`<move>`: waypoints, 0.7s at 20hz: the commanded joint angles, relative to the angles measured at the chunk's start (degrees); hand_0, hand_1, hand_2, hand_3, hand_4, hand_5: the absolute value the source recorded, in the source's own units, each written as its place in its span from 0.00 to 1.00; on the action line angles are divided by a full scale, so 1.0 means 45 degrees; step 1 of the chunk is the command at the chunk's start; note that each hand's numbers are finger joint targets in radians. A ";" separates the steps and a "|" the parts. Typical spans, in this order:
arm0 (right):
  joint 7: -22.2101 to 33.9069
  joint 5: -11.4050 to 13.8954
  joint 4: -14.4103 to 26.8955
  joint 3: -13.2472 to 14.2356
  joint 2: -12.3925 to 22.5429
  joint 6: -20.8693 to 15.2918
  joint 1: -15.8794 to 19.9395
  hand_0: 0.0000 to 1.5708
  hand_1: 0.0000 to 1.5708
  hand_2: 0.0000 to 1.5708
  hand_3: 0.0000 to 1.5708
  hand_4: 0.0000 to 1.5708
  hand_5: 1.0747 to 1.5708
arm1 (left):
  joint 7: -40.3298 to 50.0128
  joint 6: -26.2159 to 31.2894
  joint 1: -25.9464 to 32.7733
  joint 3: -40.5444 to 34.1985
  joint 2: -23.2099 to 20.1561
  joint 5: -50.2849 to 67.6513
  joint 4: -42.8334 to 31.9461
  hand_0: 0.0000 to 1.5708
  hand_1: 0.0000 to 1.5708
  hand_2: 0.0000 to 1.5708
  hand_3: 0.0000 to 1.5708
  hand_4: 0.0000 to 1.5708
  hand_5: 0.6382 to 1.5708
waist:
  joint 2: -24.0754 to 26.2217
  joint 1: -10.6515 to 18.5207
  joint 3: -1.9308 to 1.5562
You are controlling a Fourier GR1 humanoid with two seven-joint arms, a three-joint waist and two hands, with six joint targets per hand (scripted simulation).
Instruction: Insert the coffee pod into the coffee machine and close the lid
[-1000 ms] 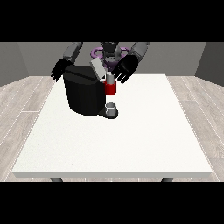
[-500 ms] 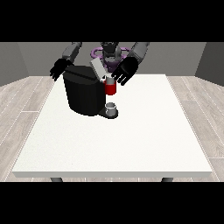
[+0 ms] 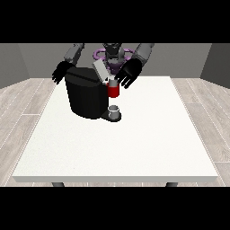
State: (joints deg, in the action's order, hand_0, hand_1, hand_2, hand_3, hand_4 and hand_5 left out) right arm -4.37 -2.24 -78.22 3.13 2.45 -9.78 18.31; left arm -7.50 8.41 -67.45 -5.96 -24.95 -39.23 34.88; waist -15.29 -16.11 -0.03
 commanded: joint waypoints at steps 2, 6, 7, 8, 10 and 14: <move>-0.0306 0.0112 0.0302 0.0086 -0.0417 -0.0579 0.0078 0.00 0.00 0.00 0.00 0.30 1.00 | -0.0399 -0.0272 0.0356 0.0258 0.0213 -0.0281 0.0194 0.68 0.68 0.72 0.62 0.23 1.00 | 0.0037 0.0509 0.0004; 0.0295 -0.0073 -0.0128 -0.0082 -0.0126 -0.0046 0.0081 0.00 0.00 0.00 0.00 0.29 1.00 | -0.0734 0.0167 0.0391 0.0110 -0.0224 -0.0240 -0.0135 0.58 0.58 0.65 0.55 0.23 1.00 | 0.0130 0.0224 0.0008; -0.0257 -0.0019 0.0314 0.0300 0.0023 -0.0252 0.0595 0.00 0.00 0.00 0.00 0.30 1.00 | -0.0646 0.0375 -0.0122 0.0535 -0.0249 -0.0623 0.0040 0.36 0.36 0.52 0.41 0.15 1.00 | -0.0451 0.0199 0.0003; 0.0032 -0.0082 -0.0117 0.0106 0.0113 0.0027 0.0190 0.00 0.00 0.00 0.00 0.30 1.00 | -0.0799 0.0294 0.0497 0.0742 -0.0087 -0.0797 -0.0124 0.00 0.00 0.24 0.07 0.00 1.00 | 0.0028 0.0015 0.0006; 0.0088 -0.0079 -0.0032 0.0055 -0.0059 -0.0093 0.0222 0.00 0.00 0.00 0.00 0.26 1.00 | -0.1108 0.0203 0.0645 0.0748 -0.0208 -0.0868 -0.0060 0.00 0.00 0.00 0.00 0.00 1.00 | -0.0070 0.0247 0.0007; -0.0174 -0.0043 -0.0185 -0.0049 -0.0019 0.0066 -0.0311 0.00 0.00 0.00 0.00 0.24 1.00 | -0.1057 0.0532 0.0463 0.0577 -0.0792 -0.0965 -0.0203 0.00 0.00 0.00 0.00 0.00 1.00 | 0.0034 -0.0094 0.0006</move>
State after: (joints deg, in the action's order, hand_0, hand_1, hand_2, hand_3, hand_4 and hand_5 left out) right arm -5.26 -2.13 -78.14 3.13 2.15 -10.18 18.42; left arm -11.03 10.33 -66.85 -3.97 -27.36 -42.35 34.92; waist -15.61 -16.02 -0.13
